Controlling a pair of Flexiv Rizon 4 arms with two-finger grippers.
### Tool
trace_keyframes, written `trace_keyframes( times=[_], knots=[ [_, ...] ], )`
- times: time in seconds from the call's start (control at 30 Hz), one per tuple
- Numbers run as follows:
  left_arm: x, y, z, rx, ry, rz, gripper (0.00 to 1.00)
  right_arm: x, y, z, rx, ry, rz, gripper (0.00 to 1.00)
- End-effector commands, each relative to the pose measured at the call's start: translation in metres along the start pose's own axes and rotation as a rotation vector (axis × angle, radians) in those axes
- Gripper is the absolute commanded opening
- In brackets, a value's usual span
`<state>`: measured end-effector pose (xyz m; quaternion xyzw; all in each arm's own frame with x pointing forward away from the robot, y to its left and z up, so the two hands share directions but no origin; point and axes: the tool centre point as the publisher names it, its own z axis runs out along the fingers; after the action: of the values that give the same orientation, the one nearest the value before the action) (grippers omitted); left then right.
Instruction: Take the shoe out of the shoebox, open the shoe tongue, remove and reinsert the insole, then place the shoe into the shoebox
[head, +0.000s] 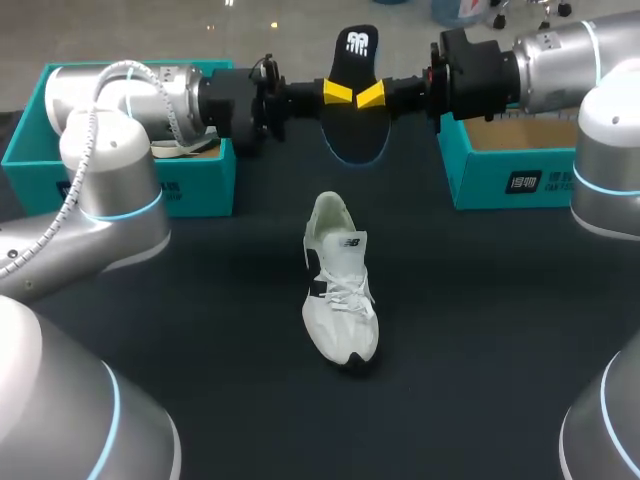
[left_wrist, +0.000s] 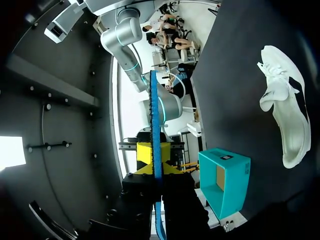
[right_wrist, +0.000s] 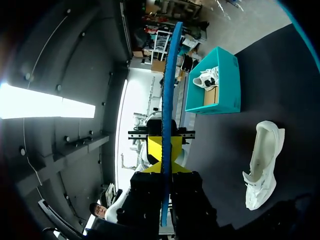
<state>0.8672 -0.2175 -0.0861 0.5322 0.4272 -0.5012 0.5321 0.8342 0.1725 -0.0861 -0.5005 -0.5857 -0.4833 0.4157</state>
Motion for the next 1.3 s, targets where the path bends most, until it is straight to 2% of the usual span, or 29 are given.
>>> trace_keyframes(
  times=[0.03, 0.07, 0.1, 0.27, 0.57, 0.9, 1.07, 1.3],
  knots=[
    [0.001, -0.001, -0.002, 0.002, 0.000, 0.000, 0.29, 0.000, 0.001, 0.002, 0.000, 0.002, -0.001, 0.00],
    [0.000, -0.002, -0.003, 0.002, 0.001, 0.000, 0.75, 0.000, 0.001, 0.002, -0.001, 0.003, -0.003, 0.00],
    [0.000, -0.002, -0.004, 0.005, 0.003, -0.002, 1.00, 0.000, 0.001, 0.002, -0.004, 0.005, -0.006, 0.00],
    [-0.001, -0.003, -0.011, 0.030, 0.018, -0.009, 1.00, 0.000, 0.002, 0.000, -0.024, 0.014, -0.026, 0.00],
    [0.003, -0.004, -0.043, 0.022, 0.078, -0.013, 1.00, -0.003, 0.006, -0.007, -0.046, -0.001, -0.038, 0.00],
    [0.008, -0.004, -0.078, 0.069, 0.147, -0.019, 1.00, -0.002, 0.015, -0.010, -0.080, -0.013, -0.111, 0.00],
    [0.011, -0.002, -0.100, 0.098, 0.168, -0.027, 1.00, 0.002, 0.022, -0.006, -0.080, -0.023, -0.169, 0.00],
    [0.019, 0.001, -0.136, 0.139, 0.267, -0.041, 1.00, 0.009, 0.029, -0.001, -0.077, -0.044, -0.220, 0.00]
  ],
)
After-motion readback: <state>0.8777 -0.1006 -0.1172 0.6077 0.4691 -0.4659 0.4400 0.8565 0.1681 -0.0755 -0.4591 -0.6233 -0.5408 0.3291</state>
